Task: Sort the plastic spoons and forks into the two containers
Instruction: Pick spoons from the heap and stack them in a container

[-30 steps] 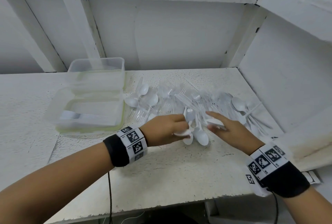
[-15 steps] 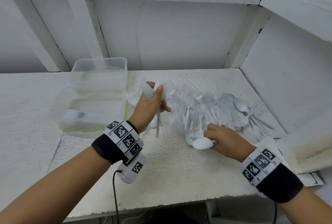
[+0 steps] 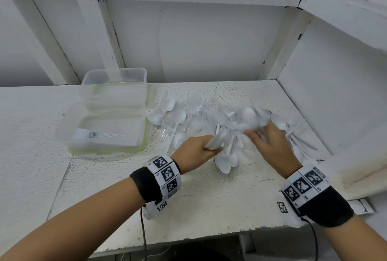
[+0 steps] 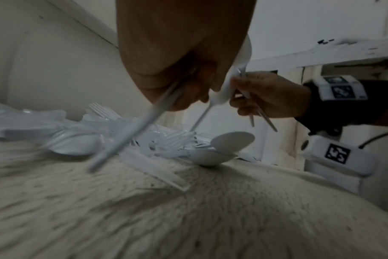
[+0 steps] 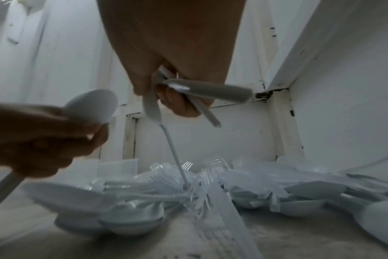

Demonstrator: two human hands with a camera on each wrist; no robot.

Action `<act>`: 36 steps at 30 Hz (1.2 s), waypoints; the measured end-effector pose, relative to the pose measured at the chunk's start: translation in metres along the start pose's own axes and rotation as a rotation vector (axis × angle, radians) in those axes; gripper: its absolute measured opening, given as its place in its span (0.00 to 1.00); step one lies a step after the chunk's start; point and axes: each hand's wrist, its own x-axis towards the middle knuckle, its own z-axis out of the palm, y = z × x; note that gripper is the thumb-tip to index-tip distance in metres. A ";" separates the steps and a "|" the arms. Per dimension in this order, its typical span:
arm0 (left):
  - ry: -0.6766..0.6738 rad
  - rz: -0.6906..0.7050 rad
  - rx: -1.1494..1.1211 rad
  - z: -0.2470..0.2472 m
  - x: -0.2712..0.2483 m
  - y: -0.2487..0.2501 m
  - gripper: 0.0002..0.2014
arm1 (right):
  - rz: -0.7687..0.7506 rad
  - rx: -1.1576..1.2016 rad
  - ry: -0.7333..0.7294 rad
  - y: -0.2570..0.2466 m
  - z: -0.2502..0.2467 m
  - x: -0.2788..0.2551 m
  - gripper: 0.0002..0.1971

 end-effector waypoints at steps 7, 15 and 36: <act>-0.275 0.248 0.644 0.018 -0.001 0.008 0.15 | 0.086 0.261 0.147 -0.015 -0.004 0.008 0.02; -0.120 0.276 0.584 0.004 -0.008 0.004 0.12 | 0.075 0.377 0.145 -0.022 0.003 0.003 0.14; 0.373 -0.105 -0.398 -0.073 -0.058 -0.006 0.12 | -0.174 0.059 -0.255 -0.089 0.069 0.006 0.13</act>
